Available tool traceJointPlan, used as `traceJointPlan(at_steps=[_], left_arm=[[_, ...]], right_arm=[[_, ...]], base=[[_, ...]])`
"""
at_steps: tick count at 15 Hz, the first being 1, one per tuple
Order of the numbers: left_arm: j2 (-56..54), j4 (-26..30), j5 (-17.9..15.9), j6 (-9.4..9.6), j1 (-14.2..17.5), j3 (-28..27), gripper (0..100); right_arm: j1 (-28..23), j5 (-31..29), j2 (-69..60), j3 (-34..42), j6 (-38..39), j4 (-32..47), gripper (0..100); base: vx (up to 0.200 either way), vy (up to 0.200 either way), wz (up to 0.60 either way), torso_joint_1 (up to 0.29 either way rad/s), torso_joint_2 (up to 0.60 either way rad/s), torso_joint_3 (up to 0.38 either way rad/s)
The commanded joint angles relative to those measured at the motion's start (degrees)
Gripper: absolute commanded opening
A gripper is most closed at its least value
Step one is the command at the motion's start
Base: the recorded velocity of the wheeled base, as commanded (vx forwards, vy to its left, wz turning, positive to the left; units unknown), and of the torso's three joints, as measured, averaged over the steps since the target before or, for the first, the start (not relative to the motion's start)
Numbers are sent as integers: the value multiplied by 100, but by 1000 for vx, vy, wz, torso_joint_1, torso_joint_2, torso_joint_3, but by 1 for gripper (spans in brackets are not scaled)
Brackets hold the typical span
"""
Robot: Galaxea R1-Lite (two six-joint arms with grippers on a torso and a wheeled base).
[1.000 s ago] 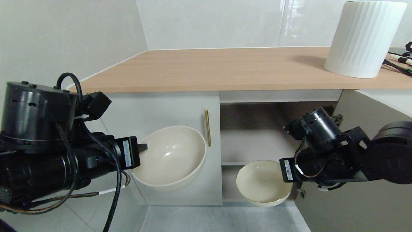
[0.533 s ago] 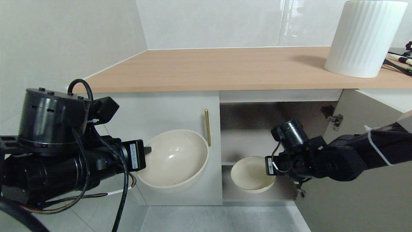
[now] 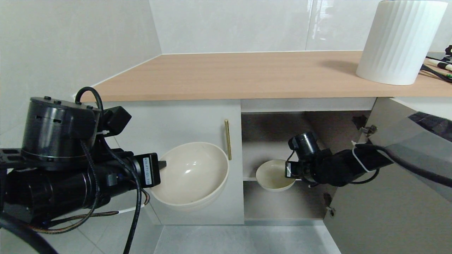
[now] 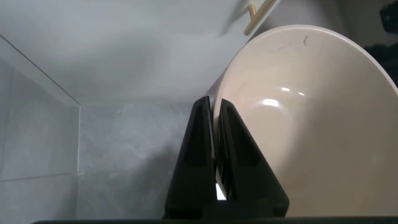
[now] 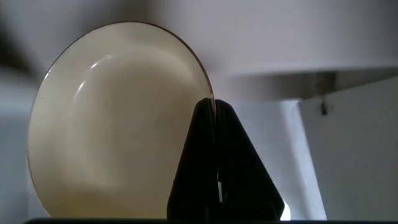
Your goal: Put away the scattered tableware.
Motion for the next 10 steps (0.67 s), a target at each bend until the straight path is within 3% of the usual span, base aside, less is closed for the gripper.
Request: traceJointPlan(at_steps=[1, 10], left_arm=[[11, -1, 3, -3, 0, 8, 0], [73, -1, 3, -3, -9, 8, 0]], right_arm=[[-206, -34, 496, -314, 45, -12, 0], [-496, -360, 1235, -1166, 282, 14, 0]], base=[[0, 0, 0, 0, 0, 0], [0, 0, 0, 0, 0, 0]])
